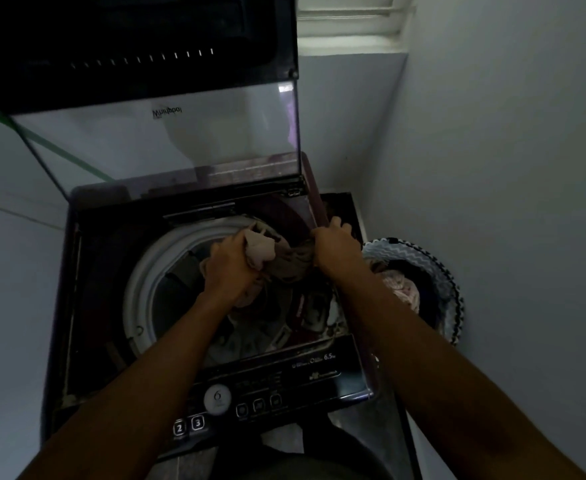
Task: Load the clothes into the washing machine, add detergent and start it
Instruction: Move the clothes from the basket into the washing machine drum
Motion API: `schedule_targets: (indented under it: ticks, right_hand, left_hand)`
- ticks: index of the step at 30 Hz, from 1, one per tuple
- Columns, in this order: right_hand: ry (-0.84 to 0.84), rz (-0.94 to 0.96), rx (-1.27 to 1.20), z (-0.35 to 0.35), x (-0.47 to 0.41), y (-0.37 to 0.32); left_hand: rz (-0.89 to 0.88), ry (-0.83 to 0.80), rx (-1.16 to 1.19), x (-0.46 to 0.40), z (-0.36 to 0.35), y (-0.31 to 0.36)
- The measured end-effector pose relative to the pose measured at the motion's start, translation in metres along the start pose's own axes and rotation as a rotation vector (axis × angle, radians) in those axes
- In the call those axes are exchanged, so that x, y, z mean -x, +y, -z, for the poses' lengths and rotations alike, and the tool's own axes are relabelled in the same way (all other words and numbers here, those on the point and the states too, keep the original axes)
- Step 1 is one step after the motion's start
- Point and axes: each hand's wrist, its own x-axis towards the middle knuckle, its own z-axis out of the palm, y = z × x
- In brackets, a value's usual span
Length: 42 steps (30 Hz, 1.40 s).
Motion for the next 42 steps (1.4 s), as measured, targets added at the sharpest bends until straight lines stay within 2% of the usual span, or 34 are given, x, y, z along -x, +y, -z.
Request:
schedule_targets:
  ticks: [4,7,11,14,17,19,21,24,27,30,32,34,39,42]
  right_hand:
    - [0.203,0.119,-0.156,0.007,-0.005,-0.021]
    - [0.212,0.251,-0.356,0.018,-0.008,-0.056]
    - [0.078,0.349,-0.547,0.024,-0.008,-0.1]
    - [0.0,0.332,-0.791,0.02,-0.006,-0.123]
    - [-0.218,0.315,-1.037,0.016,-0.001,-0.139]
    - [-0.392,0.331,-1.117,0.013,-0.003,-0.142]
    - [-0.437,0.414,-1.017,0.012,-0.005,-0.14]
    - [-0.308,0.5,-0.78,0.002,-0.007,-0.142]
    - [-0.291,0.262,-0.978,-0.015,-0.007,-0.143]
    - [-0.175,-0.016,-1.086,-0.025,-0.016,-0.135]
    - [-0.076,-0.098,-1.018,-0.036,-0.025,-0.126]
    - [-0.02,-0.102,-0.904,-0.048,-0.028,-0.122]
    - [-0.111,-0.052,-0.62,-0.078,-0.027,-0.127]
    - [-0.341,-0.085,-0.696,-0.089,-0.026,-0.131]
  left_hand:
    - [-0.03,0.005,0.072,0.008,0.005,0.004]
    - [-0.091,0.025,0.156,0.009,0.015,0.006]
    - [-0.022,0.102,0.245,0.018,0.035,-0.007]
    - [0.008,0.211,0.256,0.027,0.055,-0.022]
    - [0.062,0.338,0.263,0.035,0.075,-0.038]
    - [0.15,0.368,0.228,0.038,0.083,-0.051]
    - [0.184,0.361,0.169,0.041,0.088,-0.059]
    - [0.193,0.362,0.243,0.046,0.09,-0.054]
    - [0.171,0.337,0.335,0.051,0.086,-0.053]
    - [0.24,0.329,0.374,0.056,0.082,-0.067]
    - [0.253,0.325,0.336,0.058,0.083,-0.075]
    - [0.227,0.332,0.301,0.06,0.084,-0.08]
    - [0.208,0.342,0.282,0.059,0.082,-0.081]
    - [0.26,0.279,0.282,0.061,0.077,-0.083]
